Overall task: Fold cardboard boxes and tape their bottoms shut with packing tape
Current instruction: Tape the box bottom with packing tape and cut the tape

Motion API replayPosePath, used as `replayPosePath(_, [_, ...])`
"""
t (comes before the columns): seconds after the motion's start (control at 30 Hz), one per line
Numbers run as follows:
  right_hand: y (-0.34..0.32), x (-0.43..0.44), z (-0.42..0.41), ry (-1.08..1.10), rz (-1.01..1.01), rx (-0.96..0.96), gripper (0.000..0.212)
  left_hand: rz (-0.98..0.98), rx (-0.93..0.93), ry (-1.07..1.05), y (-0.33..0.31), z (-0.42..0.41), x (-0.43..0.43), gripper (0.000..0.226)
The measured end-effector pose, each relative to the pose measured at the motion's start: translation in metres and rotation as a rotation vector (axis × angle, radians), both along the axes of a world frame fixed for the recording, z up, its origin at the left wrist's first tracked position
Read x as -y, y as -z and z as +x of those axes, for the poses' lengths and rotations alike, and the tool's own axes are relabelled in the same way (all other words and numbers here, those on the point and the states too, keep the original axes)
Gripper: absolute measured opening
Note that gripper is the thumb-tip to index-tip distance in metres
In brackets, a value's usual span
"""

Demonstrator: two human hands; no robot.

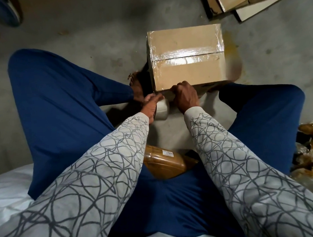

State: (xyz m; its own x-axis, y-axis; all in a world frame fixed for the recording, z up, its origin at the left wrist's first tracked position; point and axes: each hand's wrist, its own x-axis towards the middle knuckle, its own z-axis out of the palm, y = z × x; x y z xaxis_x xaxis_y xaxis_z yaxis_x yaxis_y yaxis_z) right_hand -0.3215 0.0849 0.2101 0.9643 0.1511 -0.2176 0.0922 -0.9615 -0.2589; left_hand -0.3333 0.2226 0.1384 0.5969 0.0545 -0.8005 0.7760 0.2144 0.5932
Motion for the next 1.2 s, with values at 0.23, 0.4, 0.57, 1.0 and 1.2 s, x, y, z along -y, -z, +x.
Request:
replayPosePath(0.23, [-0.011, -0.015, 0.001, -0.172, -0.263, -0.139, 0.026, 0.016, 0.023, -0.008, -0.001, -0.004, -0.002, 0.030])
replayPosePath(0.4, [-0.003, 0.006, -0.016, 0.058, -0.280, -0.258, 0.031, 0.008, -0.020, 0.047, -0.018, -0.007, -0.004, 0.030])
replayPosePath(0.57, [-0.010, 0.036, -0.001, 0.467, -0.065, -0.291, 0.031, -0.001, -0.102, 0.023, -0.020, -0.004, -0.004, 0.020])
replayPosePath(1.0, [-0.001, -0.002, 0.010, 0.437, 0.339, -0.201, 0.016, 0.200, -0.290, 0.038, -0.033, -0.011, -0.005, 0.046])
replayPosePath(1.2, [-0.005, 0.009, 0.016, 0.620, 0.398, -0.206, 0.021, 0.291, -0.088, 0.423, -0.056, 0.007, 0.007, 0.012])
